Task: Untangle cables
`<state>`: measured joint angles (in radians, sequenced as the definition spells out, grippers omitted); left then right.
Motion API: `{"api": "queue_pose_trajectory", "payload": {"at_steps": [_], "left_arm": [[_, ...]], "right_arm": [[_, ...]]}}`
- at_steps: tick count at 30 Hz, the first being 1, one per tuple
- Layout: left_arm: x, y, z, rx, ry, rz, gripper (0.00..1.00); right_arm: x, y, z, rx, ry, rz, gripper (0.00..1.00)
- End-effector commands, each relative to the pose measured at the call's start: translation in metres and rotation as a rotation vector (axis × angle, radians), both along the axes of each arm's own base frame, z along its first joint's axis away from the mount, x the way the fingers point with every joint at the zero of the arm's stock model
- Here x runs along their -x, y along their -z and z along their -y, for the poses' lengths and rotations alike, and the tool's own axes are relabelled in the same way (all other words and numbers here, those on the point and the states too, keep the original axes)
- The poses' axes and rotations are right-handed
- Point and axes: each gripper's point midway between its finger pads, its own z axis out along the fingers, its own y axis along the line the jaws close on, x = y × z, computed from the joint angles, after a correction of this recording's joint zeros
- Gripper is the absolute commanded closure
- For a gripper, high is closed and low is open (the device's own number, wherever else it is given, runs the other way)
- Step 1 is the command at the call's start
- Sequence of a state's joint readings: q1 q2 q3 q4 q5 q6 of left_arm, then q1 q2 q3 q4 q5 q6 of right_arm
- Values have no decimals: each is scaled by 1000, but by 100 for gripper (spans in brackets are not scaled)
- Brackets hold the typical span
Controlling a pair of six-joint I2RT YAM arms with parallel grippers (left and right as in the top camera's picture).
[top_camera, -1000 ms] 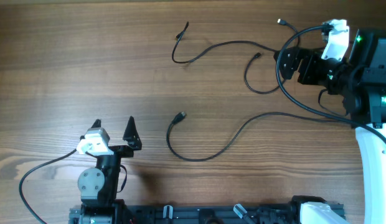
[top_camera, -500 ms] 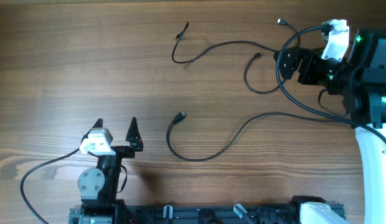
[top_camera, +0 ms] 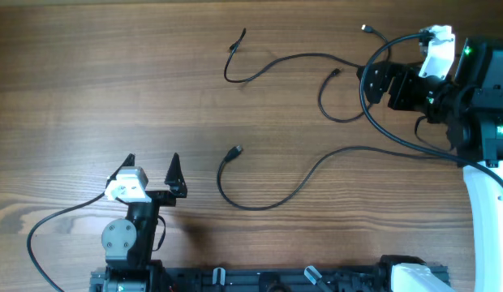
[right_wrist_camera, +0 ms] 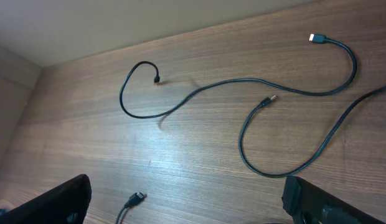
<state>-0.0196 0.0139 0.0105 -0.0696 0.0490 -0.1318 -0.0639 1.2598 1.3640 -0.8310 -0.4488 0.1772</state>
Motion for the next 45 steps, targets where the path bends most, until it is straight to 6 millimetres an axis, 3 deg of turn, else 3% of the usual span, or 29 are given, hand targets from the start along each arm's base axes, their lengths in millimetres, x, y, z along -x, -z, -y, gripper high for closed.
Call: {"api": "queue_pose_trajectory", "payload": {"at_steps": [1, 25, 31, 36, 45], "left_arm": [[1, 1, 5, -21, 27, 4, 0], [1, 1, 5, -21, 27, 4, 0], [1, 1, 5, -21, 28, 5, 0], [1, 1, 5, -21, 28, 5, 0], [1, 1, 5, -21, 28, 5, 0]], "right_arm": [[-2, 2, -3, 2, -24, -2, 0], [-2, 2, -2, 5, -22, -1, 0], [-4, 1, 12, 65, 43, 15, 0], [-11, -14, 12, 67, 46, 114, 0], [7, 5, 7, 60, 32, 305, 0]]}}
